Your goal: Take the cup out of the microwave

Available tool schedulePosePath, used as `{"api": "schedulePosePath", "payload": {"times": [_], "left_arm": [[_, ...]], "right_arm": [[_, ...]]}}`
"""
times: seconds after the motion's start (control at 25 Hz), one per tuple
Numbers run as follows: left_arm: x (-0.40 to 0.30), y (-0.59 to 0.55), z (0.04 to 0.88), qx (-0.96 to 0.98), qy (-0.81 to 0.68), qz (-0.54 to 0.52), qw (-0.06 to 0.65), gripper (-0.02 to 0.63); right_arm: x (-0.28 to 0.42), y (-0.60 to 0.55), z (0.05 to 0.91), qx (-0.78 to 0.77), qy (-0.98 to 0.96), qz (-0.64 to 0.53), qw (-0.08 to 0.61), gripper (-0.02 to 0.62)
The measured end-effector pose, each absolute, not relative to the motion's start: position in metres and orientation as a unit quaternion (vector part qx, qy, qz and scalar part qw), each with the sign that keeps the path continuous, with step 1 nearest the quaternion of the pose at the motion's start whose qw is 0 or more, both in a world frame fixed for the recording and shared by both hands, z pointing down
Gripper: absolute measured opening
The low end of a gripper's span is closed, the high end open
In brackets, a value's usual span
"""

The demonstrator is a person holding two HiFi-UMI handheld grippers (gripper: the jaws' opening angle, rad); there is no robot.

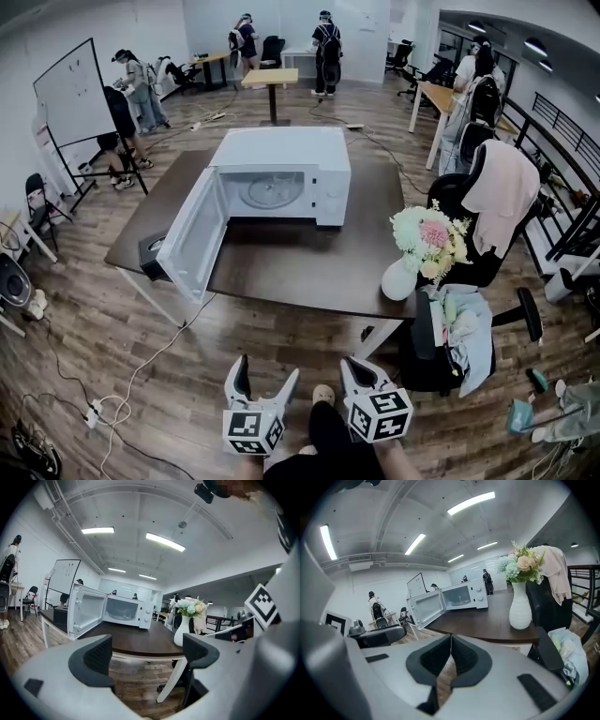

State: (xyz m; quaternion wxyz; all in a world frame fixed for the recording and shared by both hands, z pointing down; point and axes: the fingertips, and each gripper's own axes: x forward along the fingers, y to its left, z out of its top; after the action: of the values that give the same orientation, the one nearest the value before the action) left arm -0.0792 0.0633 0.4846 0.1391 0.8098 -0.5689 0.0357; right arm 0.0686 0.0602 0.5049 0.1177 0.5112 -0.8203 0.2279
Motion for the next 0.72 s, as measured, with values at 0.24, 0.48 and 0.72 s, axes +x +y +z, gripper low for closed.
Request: {"api": "schedulePosePath", "payload": {"times": [0.24,0.48,0.72], "left_arm": [[-0.074,0.014,0.485,0.811,-0.566,0.036,0.142,0.443],[-0.073,-0.031,0.478,0.807,-0.573,0.036,0.141,0.443],[-0.075,-0.07,0.479,0.797,-0.586,0.035,0.141,0.443]], "right_arm": [[0.066,0.016,0.508,0.502,-0.823,0.233,0.127,-0.006],[0.061,-0.032,0.505,0.492,-0.828,0.238,0.127,-0.006],[0.061,-0.078,0.5,0.482,-0.836,0.232,0.122,-0.006]]}}
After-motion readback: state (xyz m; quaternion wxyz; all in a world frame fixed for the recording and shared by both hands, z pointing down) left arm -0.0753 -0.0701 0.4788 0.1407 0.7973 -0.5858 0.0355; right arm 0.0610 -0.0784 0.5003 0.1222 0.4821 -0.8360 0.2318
